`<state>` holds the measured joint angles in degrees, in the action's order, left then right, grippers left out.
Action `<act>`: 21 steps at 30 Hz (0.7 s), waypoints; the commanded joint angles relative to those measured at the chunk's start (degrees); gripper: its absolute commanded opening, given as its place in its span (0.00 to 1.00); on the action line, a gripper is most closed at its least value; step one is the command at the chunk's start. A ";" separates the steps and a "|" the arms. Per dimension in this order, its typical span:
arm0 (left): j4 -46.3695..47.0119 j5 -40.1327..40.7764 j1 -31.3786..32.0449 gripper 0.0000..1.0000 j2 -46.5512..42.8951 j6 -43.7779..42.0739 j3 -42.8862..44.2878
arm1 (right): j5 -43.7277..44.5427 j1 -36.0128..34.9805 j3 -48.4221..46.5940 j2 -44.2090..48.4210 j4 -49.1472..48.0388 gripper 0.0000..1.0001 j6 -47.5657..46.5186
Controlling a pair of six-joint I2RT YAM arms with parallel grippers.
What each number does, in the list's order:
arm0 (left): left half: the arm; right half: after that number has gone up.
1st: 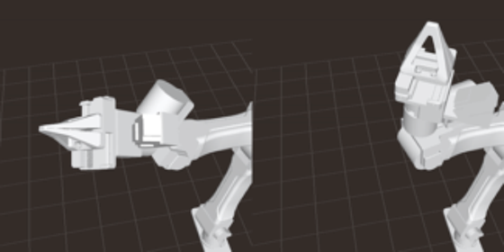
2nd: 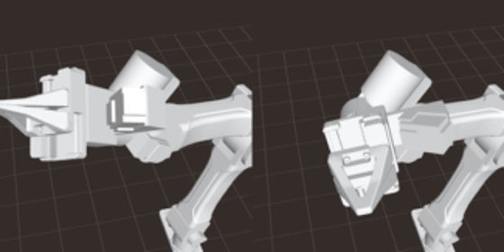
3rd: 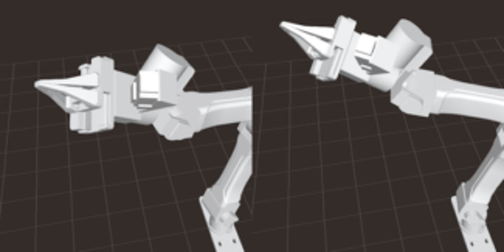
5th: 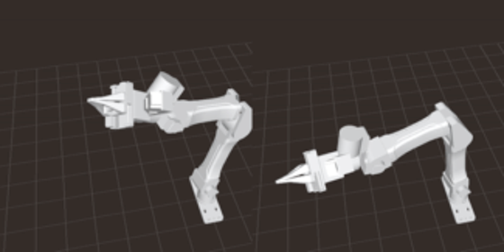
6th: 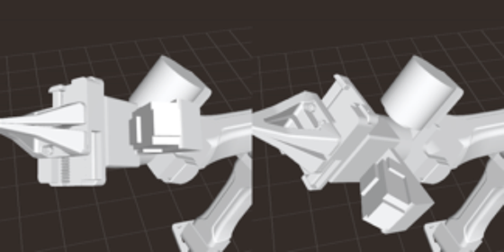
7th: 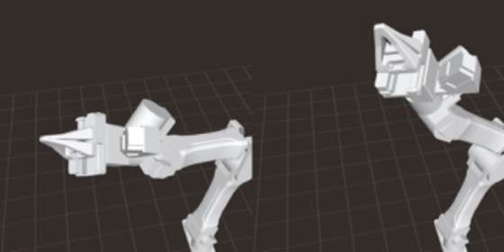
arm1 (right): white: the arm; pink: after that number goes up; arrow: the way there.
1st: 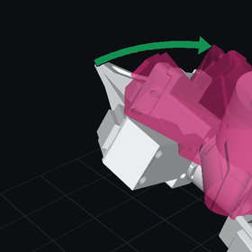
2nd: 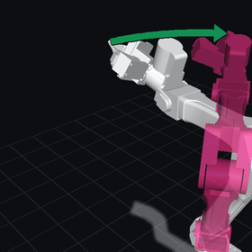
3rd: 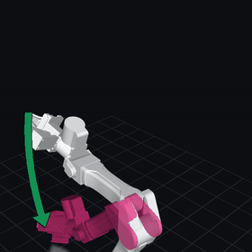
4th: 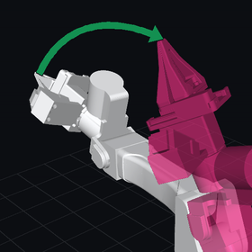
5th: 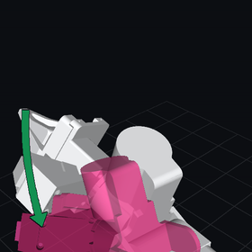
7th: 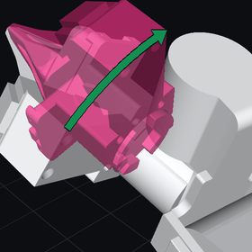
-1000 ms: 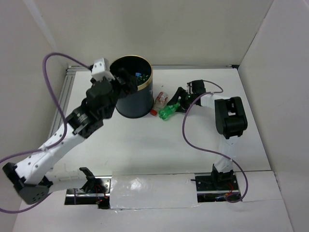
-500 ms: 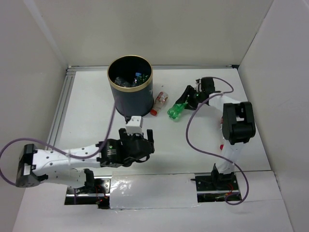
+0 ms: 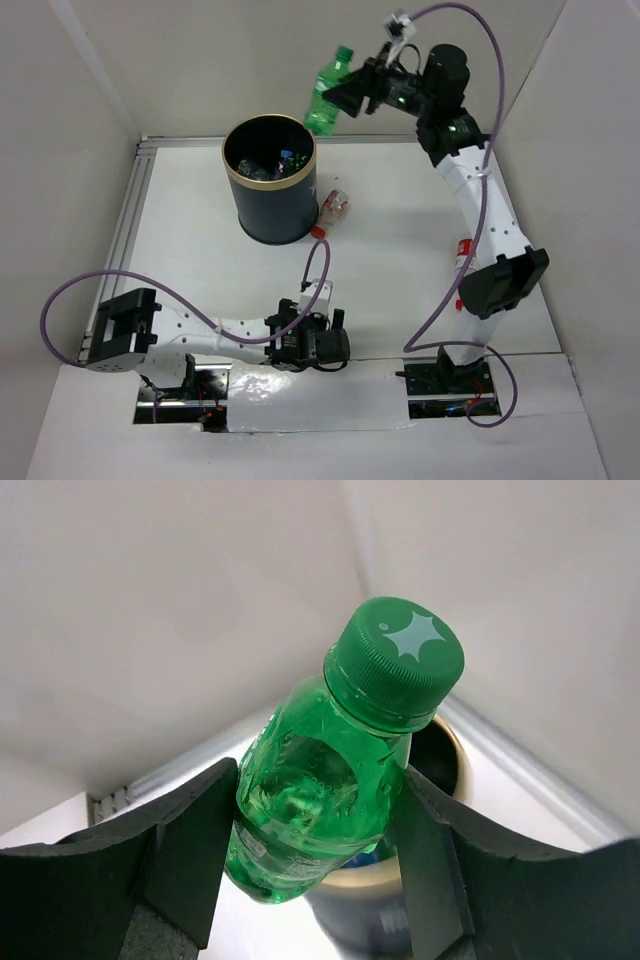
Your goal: Put the plastic bottles in the bin
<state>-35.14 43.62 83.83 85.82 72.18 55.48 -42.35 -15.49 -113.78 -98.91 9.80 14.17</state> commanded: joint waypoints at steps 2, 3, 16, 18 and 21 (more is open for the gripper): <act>1.30 0.33 1.95 1.00 0.75 2.17 0.41 | 3.39 -8.49 -9.53 -10.15 -0.58 0.12 -3.00; 1.30 0.33 1.95 1.00 1.27 2.17 0.41 | 3.93 -10.77 -10.23 -11.29 -0.57 0.13 -3.71; 3.13 4.56 0.02 1.00 2.25 -7.81 4.54 | 8.08 -8.17 -10.76 -9.46 4.08 0.99 -8.20; 6.02 3.94 -2.52 1.00 3.82 -13.78 6.56 | 8.07 -3.60 -10.76 -6.57 7.59 0.96 -10.21; 10.68 1.92 -7.97 0.98 5.14 -22.23 9.46 | 10.09 3.69 -7.43 -3.32 14.77 0.35 -12.76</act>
<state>-30.74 44.91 80.29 89.78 60.80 61.17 -34.22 -17.76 -121.82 -109.65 18.11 4.16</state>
